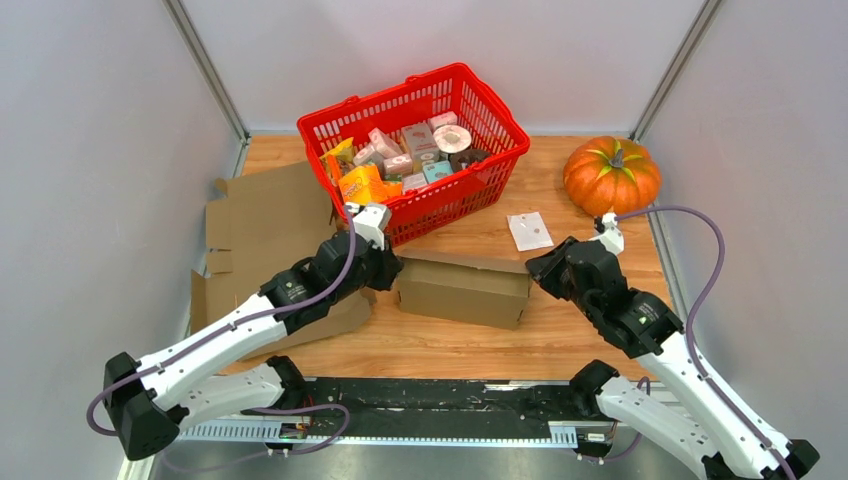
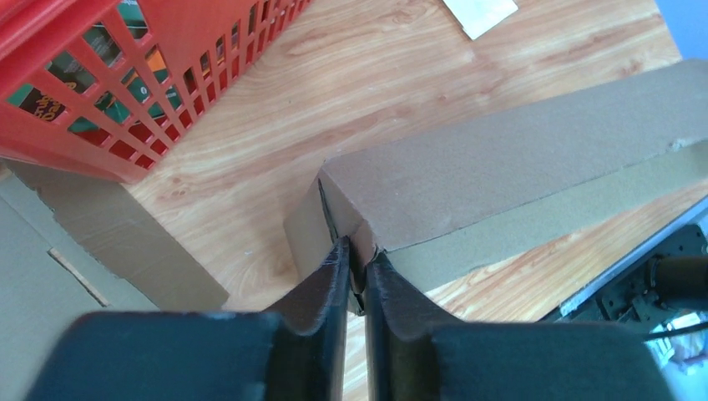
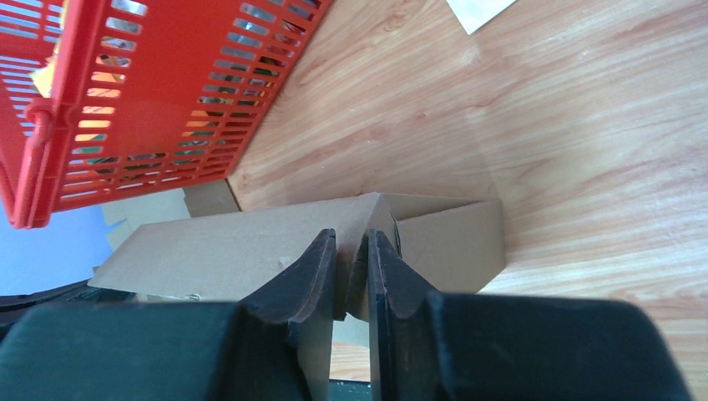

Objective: Fold the paper box

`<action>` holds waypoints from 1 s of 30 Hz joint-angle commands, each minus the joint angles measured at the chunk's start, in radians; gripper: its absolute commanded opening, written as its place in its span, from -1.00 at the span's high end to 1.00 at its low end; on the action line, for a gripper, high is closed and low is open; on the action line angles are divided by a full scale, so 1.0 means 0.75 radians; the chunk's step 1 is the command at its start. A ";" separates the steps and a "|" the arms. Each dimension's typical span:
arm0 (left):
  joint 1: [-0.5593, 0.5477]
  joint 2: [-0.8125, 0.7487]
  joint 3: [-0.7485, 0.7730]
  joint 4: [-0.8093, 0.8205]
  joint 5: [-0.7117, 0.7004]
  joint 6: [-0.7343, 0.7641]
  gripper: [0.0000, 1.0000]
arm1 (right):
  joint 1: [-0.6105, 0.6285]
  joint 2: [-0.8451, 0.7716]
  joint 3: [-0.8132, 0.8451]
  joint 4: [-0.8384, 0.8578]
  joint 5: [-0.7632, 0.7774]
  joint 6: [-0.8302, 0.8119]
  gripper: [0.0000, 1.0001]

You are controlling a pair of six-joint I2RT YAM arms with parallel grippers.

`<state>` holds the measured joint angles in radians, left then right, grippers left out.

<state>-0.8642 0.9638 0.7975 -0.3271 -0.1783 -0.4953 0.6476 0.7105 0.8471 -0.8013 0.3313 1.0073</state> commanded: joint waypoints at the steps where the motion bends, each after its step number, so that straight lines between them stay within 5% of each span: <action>1: -0.020 -0.041 -0.016 -0.184 0.148 -0.012 0.38 | 0.014 -0.019 -0.121 0.066 -0.076 -0.005 0.76; 6: -0.018 -0.172 0.035 -0.312 0.195 0.049 -0.19 | 0.016 -0.039 -0.170 0.123 -0.092 -0.042 0.76; 17: 0.045 -0.287 0.313 -0.609 0.174 0.057 -0.29 | 0.016 -0.007 -0.146 0.185 -0.119 -0.138 0.74; 24: 0.119 -0.024 0.479 -0.462 0.356 -0.016 0.62 | 0.016 -0.029 -0.166 0.187 -0.106 -0.153 0.75; 30: 0.138 0.020 0.322 -0.243 0.430 -0.098 0.91 | 0.016 -0.033 -0.191 0.207 -0.108 -0.153 0.76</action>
<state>-0.7692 0.9840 1.0992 -0.6067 0.0723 -0.5156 0.6533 0.6830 0.7433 -0.5884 0.2565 0.9268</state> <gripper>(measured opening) 0.095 0.133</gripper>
